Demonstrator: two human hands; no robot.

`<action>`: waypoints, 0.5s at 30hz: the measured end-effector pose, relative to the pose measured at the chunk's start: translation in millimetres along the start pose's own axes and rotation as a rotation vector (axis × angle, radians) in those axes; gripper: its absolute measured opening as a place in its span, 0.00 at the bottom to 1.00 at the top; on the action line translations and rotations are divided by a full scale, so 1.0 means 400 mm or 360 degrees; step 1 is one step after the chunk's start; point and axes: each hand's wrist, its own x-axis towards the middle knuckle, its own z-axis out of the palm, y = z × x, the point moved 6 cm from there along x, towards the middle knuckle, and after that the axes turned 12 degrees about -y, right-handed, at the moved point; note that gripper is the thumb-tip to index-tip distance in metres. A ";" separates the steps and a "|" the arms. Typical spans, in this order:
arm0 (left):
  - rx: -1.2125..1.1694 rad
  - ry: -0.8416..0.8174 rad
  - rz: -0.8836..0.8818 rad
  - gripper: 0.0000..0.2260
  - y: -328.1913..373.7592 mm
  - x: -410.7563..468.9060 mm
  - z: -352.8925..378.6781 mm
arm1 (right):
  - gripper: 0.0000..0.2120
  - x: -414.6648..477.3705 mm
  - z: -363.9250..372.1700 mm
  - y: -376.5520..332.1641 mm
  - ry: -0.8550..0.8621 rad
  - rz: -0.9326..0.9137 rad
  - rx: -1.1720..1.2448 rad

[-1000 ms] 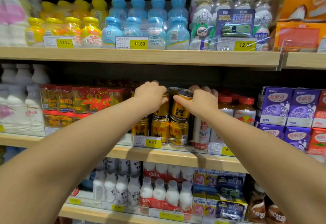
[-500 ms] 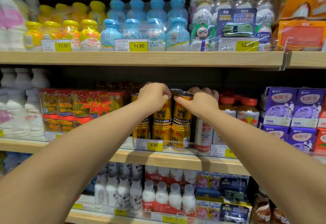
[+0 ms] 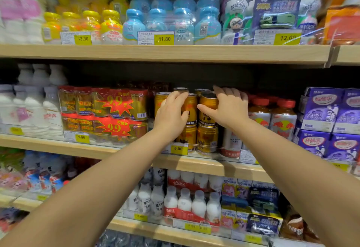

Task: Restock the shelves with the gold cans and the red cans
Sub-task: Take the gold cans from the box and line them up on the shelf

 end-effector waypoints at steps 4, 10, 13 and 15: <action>-0.0165 0.0037 -0.0087 0.29 -0.014 -0.038 0.044 | 0.32 -0.044 0.005 -0.008 0.0126 -0.0066 0.0037; -0.0290 -0.0028 -0.0152 0.32 -0.026 -0.094 0.124 | 0.27 -0.045 0.006 -0.001 0.0133 -0.0087 0.0010; -0.0295 -0.0060 -0.0168 0.33 -0.031 -0.096 0.127 | 0.29 -0.013 -0.008 0.010 -0.0025 -0.0122 -0.0031; -0.0278 -0.0077 -0.0186 0.33 -0.031 -0.095 0.124 | 0.30 0.000 -0.015 0.015 -0.0120 -0.0143 -0.0033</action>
